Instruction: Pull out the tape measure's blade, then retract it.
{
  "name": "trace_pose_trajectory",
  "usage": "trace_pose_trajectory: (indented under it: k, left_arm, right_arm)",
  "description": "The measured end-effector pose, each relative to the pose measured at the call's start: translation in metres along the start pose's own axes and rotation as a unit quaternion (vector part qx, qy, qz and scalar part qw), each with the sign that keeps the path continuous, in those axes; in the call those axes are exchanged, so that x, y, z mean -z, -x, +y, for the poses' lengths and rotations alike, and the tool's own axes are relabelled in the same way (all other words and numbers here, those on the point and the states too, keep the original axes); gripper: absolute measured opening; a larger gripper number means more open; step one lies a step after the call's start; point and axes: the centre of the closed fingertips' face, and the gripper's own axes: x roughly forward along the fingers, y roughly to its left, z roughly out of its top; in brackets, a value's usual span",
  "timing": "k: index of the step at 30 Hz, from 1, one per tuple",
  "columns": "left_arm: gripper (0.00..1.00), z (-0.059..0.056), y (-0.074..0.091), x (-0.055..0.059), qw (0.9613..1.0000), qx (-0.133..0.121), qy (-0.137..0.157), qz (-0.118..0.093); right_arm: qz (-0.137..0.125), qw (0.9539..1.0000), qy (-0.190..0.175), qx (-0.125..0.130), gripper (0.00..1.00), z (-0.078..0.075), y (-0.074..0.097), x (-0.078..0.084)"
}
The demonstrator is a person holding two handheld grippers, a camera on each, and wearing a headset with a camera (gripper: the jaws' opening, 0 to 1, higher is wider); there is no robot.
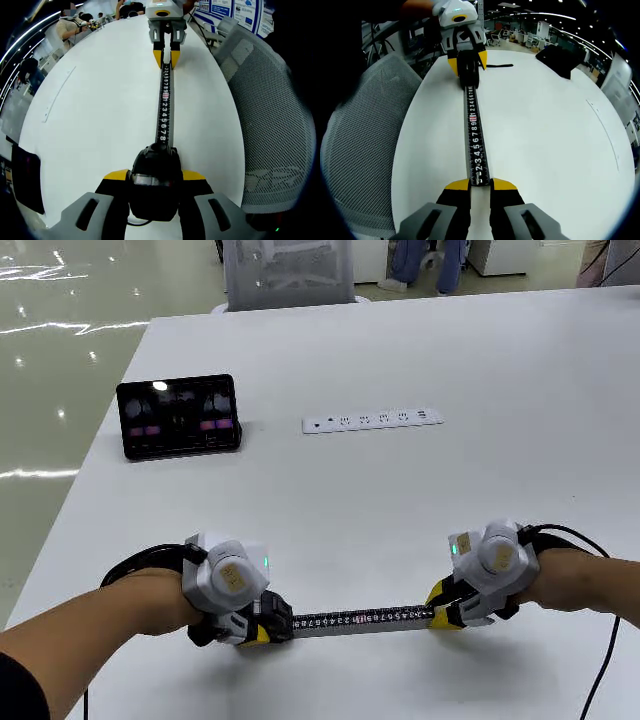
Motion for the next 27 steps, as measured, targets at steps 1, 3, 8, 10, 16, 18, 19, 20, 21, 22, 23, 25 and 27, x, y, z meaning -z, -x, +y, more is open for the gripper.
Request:
trace_pose_trajectory:
  k: [1,3,8,10,16,18,19,20,21,22,23,25,27]
  left_arm:
    - [0.32,0.000,0.000,0.000,1.0000,0.000,0.000,0.000]
    - [0.32,0.000,0.000,0.000,1.0000,0.000,0.000,0.001]
    - [0.32,0.000,0.000,0.000,1.0000,-0.001,0.000,0.001]
    - [0.32,0.000,0.000,0.000,1.0000,-0.001,0.000,0.001]
    - [0.32,-0.001,0.000,0.000,1.0000,-0.001,0.000,0.002]
    - [0.32,-0.001,0.000,-0.001,1.0000,-0.001,0.000,0.002]
    - [0.32,-0.002,0.000,-0.001,1.0000,-0.001,0.000,0.002]
    - [0.32,-0.001,0.000,-0.001,1.0000,-0.001,0.000,0.002]
    - [0.32,-0.001,0.000,0.000,1.0000,-0.001,0.000,0.002]
    - [0.32,-0.001,0.000,0.000,1.0000,-0.001,0.000,0.002]
    - [0.32,-0.001,0.000,0.000,1.0000,-0.001,0.000,0.002]
    - [0.32,-0.001,0.000,0.000,1.0000,-0.001,0.000,0.002]
    - [0.32,-0.001,-0.001,0.000,1.0000,-0.001,0.000,0.002]
  right_arm:
    - [0.000,1.0000,0.001,0.000,0.10,0.000,0.000,0.000]
    - [0.002,1.0000,0.001,0.000,0.10,0.000,0.001,0.002]
    - [0.007,1.0000,0.001,0.002,0.10,-0.001,0.006,0.008]
    - [0.008,1.0000,-0.001,0.003,0.10,-0.001,0.008,0.011]
    - [0.009,0.9999,-0.002,0.006,0.10,-0.002,0.011,0.016]
    - [0.010,0.9999,-0.003,0.006,0.10,-0.002,0.012,0.017]
    - [0.011,0.9999,-0.004,0.006,0.10,-0.002,0.013,0.018]
    - [0.011,0.9999,-0.004,0.005,0.10,-0.002,0.014,0.019]
    - [0.011,0.9999,-0.006,0.005,0.10,-0.002,0.014,0.019]
    - [0.011,0.9999,-0.006,0.005,0.10,-0.002,0.015,0.020]
    - [0.012,0.9999,-0.005,0.005,0.10,-0.002,0.015,0.020]
    - [0.012,0.9999,-0.006,0.006,0.10,-0.003,0.016,0.022]
    - [0.013,0.9999,-0.007,0.006,0.10,-0.003,0.016,0.024]
